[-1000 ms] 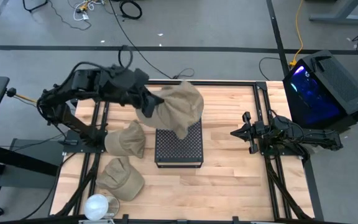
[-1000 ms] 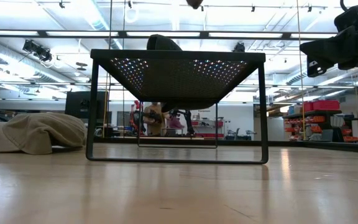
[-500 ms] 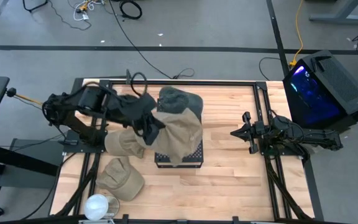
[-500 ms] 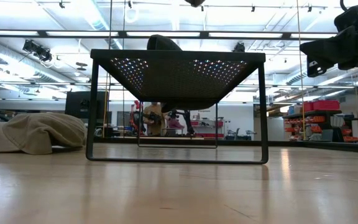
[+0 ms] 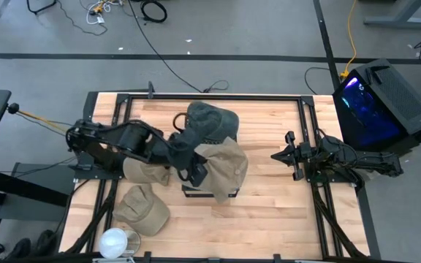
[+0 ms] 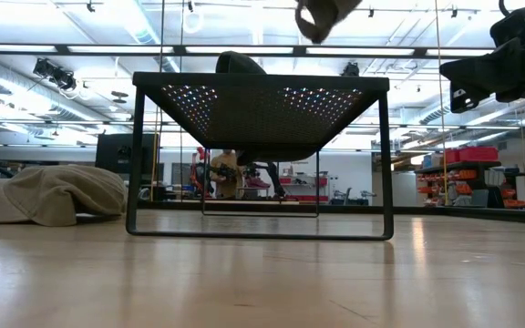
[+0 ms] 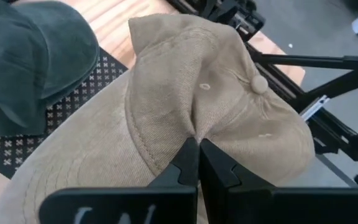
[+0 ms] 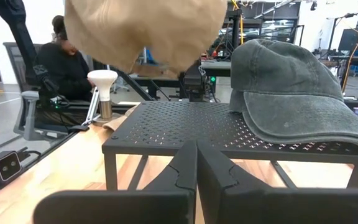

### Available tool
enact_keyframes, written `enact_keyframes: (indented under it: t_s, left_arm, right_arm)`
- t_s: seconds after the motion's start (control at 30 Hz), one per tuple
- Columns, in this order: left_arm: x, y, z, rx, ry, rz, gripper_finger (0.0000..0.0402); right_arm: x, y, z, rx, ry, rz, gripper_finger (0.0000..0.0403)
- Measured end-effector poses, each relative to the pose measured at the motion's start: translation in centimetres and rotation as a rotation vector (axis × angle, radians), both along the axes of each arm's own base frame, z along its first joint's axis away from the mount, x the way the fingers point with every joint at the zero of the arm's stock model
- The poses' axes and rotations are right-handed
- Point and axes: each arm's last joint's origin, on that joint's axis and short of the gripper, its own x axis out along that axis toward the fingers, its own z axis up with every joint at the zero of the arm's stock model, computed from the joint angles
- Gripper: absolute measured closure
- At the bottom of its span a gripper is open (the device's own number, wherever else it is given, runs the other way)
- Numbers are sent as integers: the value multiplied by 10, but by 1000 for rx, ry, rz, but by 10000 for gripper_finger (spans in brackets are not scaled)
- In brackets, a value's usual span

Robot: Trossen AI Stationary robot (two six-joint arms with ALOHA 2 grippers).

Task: Pick & Place hat
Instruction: Put the top brown cap on the shelf

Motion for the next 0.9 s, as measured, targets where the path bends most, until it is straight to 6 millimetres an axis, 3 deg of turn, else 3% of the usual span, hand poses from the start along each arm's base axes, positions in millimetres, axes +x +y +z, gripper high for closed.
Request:
enact_keyframes:
  t_s: [0.37, 0.9]
  left_arm:
    - [14, 5, -8, 1, -11, 54, 399]
    - [17, 9, -6, 2, -41, 89, 399]
  right_arm:
    - [0, 0, 0, 0, 0, 0, 396]
    - [0, 0, 0, 0, 0, 0, 396]
